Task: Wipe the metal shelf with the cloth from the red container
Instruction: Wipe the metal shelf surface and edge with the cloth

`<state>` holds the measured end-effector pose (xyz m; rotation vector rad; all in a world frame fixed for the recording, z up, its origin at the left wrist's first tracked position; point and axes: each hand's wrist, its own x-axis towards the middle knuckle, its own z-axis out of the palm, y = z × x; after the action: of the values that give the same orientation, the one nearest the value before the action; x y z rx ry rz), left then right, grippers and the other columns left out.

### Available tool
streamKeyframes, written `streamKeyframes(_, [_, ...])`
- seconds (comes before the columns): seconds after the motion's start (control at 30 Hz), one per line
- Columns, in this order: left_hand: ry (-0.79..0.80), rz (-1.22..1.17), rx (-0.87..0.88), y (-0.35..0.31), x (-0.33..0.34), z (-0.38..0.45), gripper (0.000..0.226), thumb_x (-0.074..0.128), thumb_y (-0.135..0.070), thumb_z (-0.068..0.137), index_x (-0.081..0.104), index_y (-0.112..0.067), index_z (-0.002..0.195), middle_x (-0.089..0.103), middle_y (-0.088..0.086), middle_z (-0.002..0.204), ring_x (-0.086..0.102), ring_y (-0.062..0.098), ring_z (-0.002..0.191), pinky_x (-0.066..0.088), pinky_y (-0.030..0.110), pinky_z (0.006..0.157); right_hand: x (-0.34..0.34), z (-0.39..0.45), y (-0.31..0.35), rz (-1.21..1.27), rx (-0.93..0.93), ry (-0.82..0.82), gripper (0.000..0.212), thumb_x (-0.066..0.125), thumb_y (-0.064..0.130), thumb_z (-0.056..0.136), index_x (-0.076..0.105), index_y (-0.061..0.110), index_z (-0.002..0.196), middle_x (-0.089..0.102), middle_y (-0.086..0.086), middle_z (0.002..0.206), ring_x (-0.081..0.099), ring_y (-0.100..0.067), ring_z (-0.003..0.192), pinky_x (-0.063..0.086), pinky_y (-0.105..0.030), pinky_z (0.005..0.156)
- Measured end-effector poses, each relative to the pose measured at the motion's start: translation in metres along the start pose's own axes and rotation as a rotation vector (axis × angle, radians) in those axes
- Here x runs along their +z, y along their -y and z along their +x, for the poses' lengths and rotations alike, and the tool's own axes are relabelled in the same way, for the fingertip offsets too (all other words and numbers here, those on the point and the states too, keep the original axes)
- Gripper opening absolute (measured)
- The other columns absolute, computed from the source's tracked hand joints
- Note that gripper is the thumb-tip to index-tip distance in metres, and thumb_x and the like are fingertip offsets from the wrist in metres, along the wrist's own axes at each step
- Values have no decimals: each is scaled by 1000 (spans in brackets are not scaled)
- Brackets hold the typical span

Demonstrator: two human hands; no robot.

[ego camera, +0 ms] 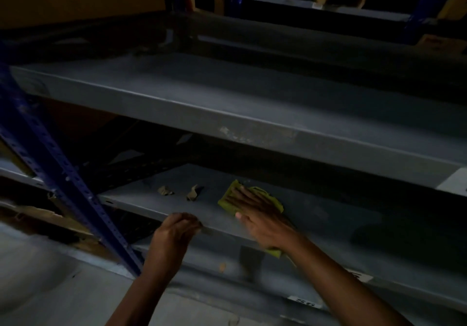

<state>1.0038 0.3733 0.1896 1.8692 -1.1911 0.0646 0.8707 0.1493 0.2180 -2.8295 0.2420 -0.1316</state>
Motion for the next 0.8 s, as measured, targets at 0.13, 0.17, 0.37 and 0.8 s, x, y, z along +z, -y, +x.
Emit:
streamKeyframes(0.13, [-132,0,-76,19,-13,-2,19,60,-9,82,73,-7,96,64,2,103,63,8,94,54,26,84,10,21,0,28,112,-40,53,15,47,97,15,40,149,3,16,159,-2,-1,146,4,-34,120])
streamKeyframes(0.17, [-142,14,-64,21,-14,-1,18,60,-8,83,73,-6,96,64,2,102,63,6,94,53,23,84,12,26,1,28,117,-44,51,20,43,99,17,39,150,5,14,160,-2,-2,146,4,-34,120])
streamKeyframes(0.37, [-115,107,3,38,-11,0,15,63,0,82,73,-9,88,68,2,95,66,20,90,55,35,75,16,46,17,-8,96,-36,50,24,37,103,15,35,151,5,10,161,-4,-7,147,0,-33,120])
streamKeyframes(0.8, [13,148,121,54,-21,-3,37,39,-39,100,68,-18,111,65,1,113,62,17,105,55,36,81,21,60,23,-2,134,-78,54,18,46,98,19,35,151,12,14,159,6,-5,147,1,-26,119])
